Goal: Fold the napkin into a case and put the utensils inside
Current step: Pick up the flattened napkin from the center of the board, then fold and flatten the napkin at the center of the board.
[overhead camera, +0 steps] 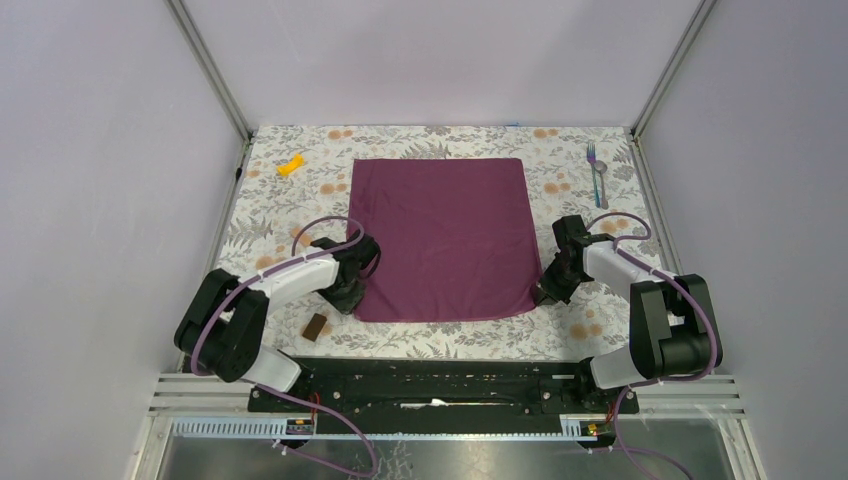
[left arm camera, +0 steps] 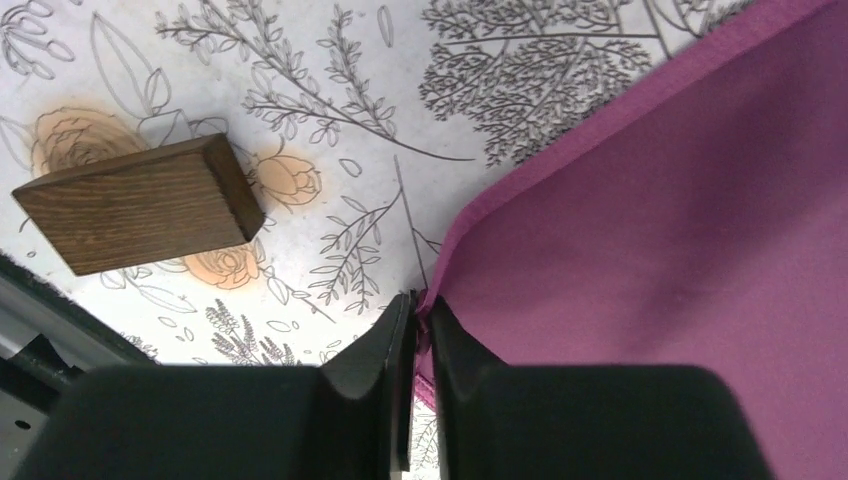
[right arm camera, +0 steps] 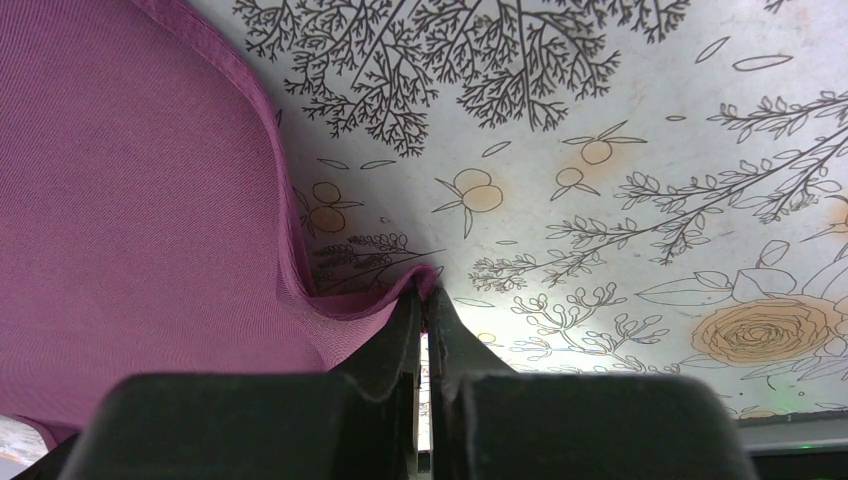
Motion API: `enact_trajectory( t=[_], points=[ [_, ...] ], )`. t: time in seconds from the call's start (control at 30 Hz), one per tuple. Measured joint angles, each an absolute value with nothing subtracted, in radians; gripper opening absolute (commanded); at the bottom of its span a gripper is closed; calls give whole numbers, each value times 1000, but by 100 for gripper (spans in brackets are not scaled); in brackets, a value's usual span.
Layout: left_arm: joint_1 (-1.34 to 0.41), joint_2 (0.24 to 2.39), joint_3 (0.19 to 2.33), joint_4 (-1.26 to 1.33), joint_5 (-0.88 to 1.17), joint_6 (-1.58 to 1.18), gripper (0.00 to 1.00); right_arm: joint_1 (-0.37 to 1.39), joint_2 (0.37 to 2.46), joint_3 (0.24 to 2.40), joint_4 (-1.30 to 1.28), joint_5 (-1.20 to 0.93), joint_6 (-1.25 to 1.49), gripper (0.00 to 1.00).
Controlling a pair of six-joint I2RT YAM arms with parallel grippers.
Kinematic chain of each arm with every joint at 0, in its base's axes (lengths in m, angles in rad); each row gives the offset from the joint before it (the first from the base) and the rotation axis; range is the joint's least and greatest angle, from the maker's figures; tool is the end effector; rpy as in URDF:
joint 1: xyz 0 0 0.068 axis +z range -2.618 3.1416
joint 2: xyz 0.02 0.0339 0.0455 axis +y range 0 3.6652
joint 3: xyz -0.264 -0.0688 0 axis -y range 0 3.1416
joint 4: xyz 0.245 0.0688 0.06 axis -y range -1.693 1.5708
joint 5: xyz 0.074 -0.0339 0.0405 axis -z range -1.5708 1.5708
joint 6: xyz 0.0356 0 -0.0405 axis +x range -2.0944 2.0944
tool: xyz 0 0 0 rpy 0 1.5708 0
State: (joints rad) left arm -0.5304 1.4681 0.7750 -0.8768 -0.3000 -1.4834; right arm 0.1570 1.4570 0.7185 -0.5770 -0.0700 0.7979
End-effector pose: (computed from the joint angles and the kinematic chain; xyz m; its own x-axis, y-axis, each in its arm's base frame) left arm 0.1950 -0.1021 0.1577 -0.5565 -0.7769 -0.2945 -0.8171 0.5759 0.0249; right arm 0.2359 0.0399 0.1493 -0.7914 0.5977 -0.1279 0.5631 0.7943 0.2280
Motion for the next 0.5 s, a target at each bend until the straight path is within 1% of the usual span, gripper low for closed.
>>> enact_trajectory(
  t=[0.03,0.07,0.2,0.3,0.4,0.5],
  points=[
    [-530,1468,775,-876,-300,-1490,1,157,1457,719,-577,-70,798,0],
    [-530,1465,774,-870,-301,-1489,0,157,1457,719,-577,-70,797,0],
    [-530,1428,751,-875,-308,-1485,0,157,1445,714,-569,-71,784,0],
    [-529,1345,746,-907,-312,-1459,0,157,1391,710,-564,-85,756,0],
    [-529,1208,781,-936,-315,-1412,0,157,1238,710,-555,-118,709,0],
    [-529,1048,877,-946,-310,-1337,0,157,1005,746,-553,-150,652,0]
  ],
)
